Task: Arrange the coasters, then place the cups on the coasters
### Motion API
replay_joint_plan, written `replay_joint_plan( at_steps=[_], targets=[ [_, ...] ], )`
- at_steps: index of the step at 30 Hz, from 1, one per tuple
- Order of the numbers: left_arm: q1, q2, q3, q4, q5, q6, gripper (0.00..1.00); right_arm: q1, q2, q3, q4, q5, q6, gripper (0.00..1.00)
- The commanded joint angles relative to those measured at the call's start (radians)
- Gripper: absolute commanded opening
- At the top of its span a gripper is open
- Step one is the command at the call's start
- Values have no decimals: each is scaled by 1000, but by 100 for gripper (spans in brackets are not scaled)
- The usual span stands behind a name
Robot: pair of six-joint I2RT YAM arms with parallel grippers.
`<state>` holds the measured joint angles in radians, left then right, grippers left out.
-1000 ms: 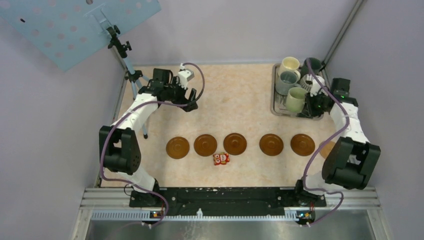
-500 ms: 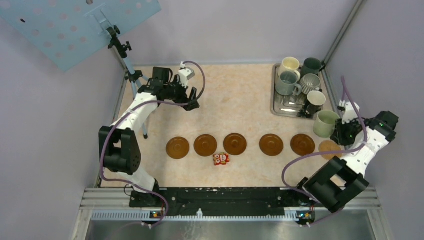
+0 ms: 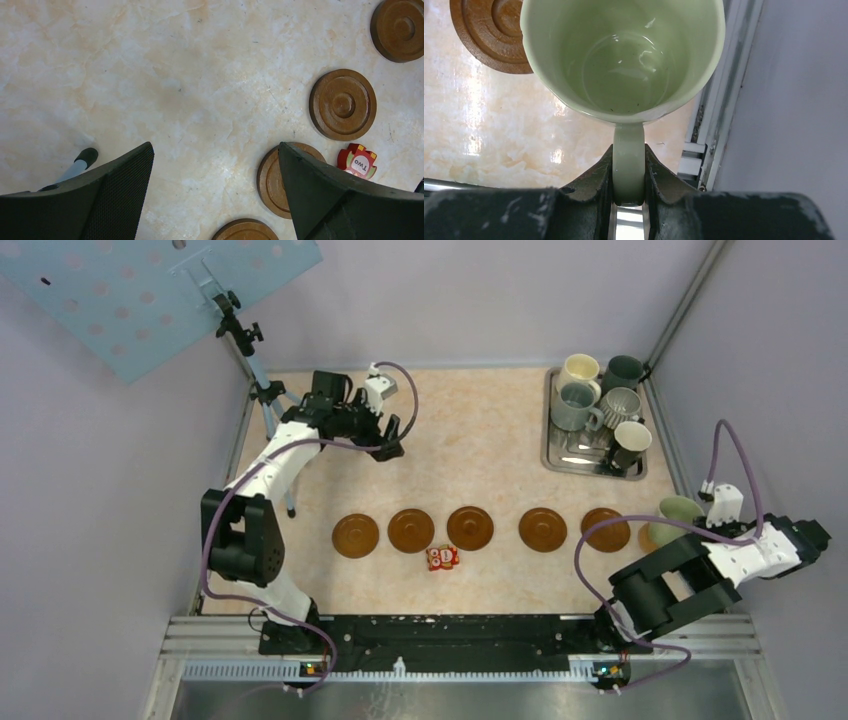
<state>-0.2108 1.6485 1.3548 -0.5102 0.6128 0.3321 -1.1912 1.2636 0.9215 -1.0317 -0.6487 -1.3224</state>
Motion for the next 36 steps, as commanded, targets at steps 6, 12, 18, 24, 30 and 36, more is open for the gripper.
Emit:
replay_joint_plan(
  at_steps=[6,12,18,24,30,36],
  targets=[
    [-17,33,91,-38,-5,42,99,-6,-23,-103,144,-133,-36,0],
    [-25,42,115,-53,-19,54,99,-6,-5,-110,184,-149,-32,0],
    [-31,52,129,-54,-28,56,99,-7,32,-83,214,-161,-33,0],
    [-38,54,139,-57,-36,67,99,-7,49,-96,229,-142,-58,0],
    [-42,54,135,-63,-39,68,99,-6,59,-106,233,-140,-69,0],
    [-45,52,135,-66,-45,77,99,-10,72,-131,212,-88,-131,0]
  ],
)
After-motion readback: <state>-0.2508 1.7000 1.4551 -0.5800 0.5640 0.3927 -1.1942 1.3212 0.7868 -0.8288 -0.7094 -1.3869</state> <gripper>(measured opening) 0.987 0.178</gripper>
